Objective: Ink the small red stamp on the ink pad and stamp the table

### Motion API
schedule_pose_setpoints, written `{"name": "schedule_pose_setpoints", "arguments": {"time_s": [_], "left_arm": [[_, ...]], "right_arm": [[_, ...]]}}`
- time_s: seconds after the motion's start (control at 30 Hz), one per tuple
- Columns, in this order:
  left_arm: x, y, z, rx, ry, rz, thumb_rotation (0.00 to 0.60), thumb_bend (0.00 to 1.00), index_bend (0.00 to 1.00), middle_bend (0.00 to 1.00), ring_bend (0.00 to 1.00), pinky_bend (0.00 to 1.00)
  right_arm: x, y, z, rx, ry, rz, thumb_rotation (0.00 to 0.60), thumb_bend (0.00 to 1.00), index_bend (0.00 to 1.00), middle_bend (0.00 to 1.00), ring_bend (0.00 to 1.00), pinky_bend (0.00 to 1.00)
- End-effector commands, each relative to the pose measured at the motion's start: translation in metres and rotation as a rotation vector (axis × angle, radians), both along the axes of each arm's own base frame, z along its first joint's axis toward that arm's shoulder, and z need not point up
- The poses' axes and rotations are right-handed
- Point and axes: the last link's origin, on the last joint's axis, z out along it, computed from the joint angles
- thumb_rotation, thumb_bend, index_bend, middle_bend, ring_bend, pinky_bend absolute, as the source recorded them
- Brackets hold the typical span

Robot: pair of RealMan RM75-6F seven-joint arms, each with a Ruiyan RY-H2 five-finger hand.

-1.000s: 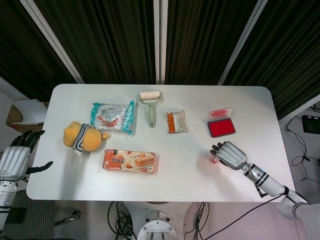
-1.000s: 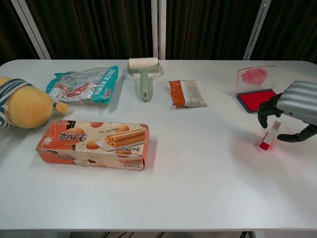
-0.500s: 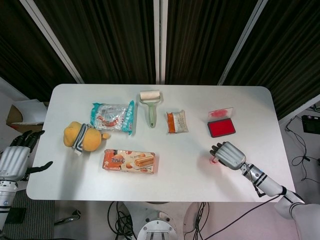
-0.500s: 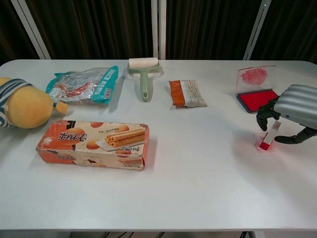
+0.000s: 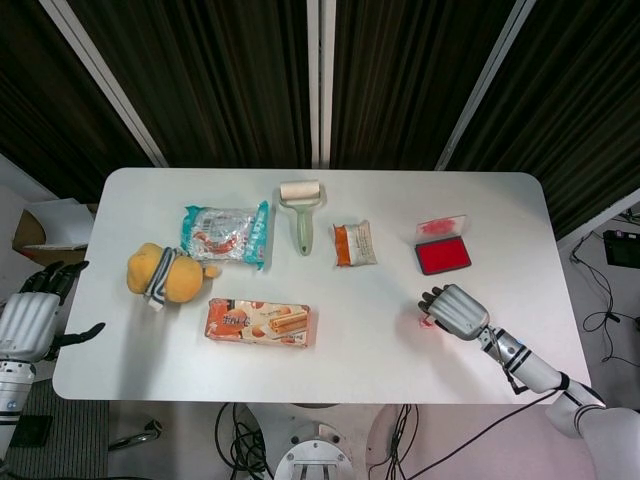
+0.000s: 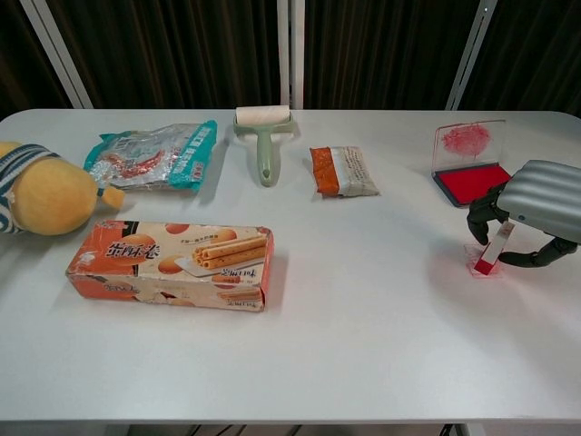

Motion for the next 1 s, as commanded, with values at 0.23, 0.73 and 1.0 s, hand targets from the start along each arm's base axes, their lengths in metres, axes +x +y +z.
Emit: {"name": "schedule_pose_setpoints", "arguments": {"time_s": [0.23,0.73,1.0], "left_arm": [[-0.0006,-0.0001,0.0005,0.002,0.0,-0.001,0.465,0.12,0.13,0.19,0.12,0.21],[0.0013,-0.0002,0.0014,0.005,-0.017,-0.019,0.464,0.12,0.13,0.19,0.12,0.21],[0.0011,-0.0003,0.0009,0.0,-0.033,-0.019,0.469,0.12,0.13,0.19,0.12,0.21]], "right_arm": [[0.0001,0.0006,-0.0023,-0.002,-0.004,0.001,0.6,0.21,0.56,0.47,0.51,0.73],[0.0006,0.0005,-0.0045,-0.004,-0.016,-0.005,0.6,0.23,0.61,0.54,0.53,0.74],[0.0022,-0.0016,-0.001,-0.007,-0.044,-0.015,0.6,0.34,0.65,0.57,0.54,0.75]]}}
